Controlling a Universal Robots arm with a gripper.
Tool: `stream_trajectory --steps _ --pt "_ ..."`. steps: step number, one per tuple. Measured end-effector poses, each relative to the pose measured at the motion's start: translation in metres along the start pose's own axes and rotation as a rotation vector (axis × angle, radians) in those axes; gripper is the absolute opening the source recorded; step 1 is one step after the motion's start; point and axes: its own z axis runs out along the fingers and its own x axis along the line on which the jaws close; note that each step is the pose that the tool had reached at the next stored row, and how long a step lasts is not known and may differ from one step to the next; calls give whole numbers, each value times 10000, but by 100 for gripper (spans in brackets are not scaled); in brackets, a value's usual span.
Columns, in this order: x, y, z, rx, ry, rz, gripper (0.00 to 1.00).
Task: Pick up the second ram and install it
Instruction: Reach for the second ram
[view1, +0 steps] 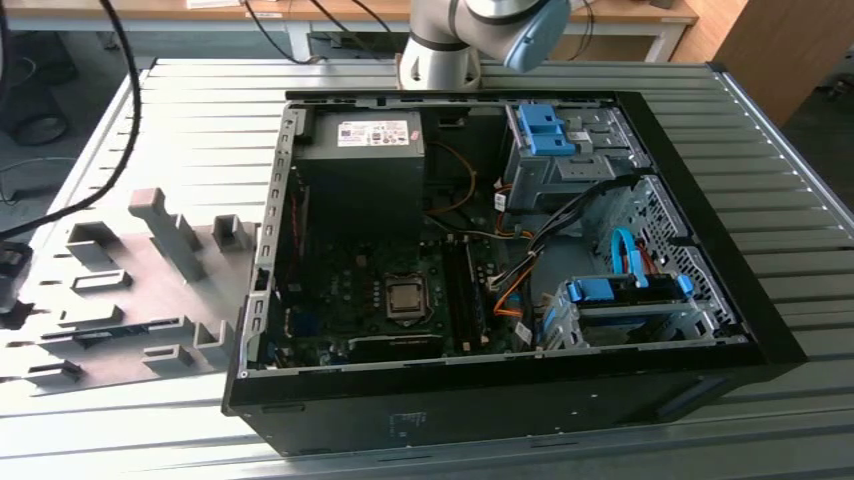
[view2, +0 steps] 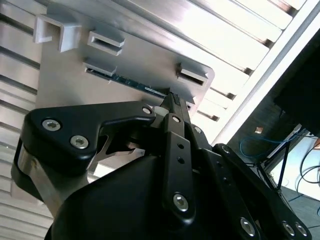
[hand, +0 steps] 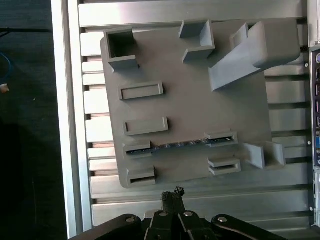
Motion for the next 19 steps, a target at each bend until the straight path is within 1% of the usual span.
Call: stream_trajectory --steps 6,7,19 --pt "-166 86 114 0 12 -1 10" --pt "-184 102 131 2 15 -2 10" --pt "-201 285 347 1 16 -1 10"
